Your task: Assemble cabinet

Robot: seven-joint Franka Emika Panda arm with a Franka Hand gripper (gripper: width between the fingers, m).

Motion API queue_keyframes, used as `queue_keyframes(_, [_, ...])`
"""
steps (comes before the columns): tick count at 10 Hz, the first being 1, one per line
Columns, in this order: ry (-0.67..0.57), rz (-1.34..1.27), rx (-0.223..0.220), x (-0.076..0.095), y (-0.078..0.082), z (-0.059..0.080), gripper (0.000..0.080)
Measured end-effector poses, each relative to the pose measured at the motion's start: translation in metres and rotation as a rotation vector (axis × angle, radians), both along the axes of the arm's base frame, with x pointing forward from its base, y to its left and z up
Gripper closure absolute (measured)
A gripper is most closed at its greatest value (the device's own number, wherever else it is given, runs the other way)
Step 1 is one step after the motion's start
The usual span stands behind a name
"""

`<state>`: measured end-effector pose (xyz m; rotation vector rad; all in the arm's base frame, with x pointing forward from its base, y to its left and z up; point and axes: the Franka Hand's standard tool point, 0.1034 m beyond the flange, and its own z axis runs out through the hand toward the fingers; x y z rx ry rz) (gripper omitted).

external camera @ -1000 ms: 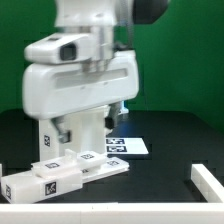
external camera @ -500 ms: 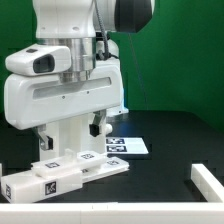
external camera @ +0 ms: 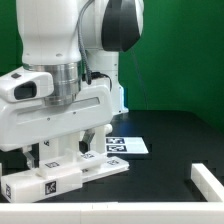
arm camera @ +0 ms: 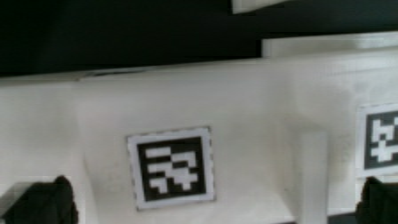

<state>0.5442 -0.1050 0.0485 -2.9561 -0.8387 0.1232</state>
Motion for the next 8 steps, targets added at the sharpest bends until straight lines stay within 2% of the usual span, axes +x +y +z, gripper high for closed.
queue_keyframes(1, [-0.001,0.0,0.0,0.0003,0.0001,0.0001,0.0002])
queue_keyframes(3, [-0.001,0.0,0.0,0.0003,0.0002,0.0001,0.0253])
queue_keyframes(4, [-0.001,0.0,0.0,0.0003,0.0002,0.0001,0.0253])
queue_keyframes(5, [-0.001,0.0,0.0,0.0003,0.0002,0.0001,0.0435])
queue_keyframes(6, [-0.001,0.0,0.0,0.0003,0.0003,0.0001,0.0571])
queue_keyframes(7, [-0.001,0.0,0.0,0.0003,0.0002,0.0001,0.0571])
queue_keyframes(8, [-0.003,0.001,-0.001,0.001,0.0002,0.0008,0.0734])
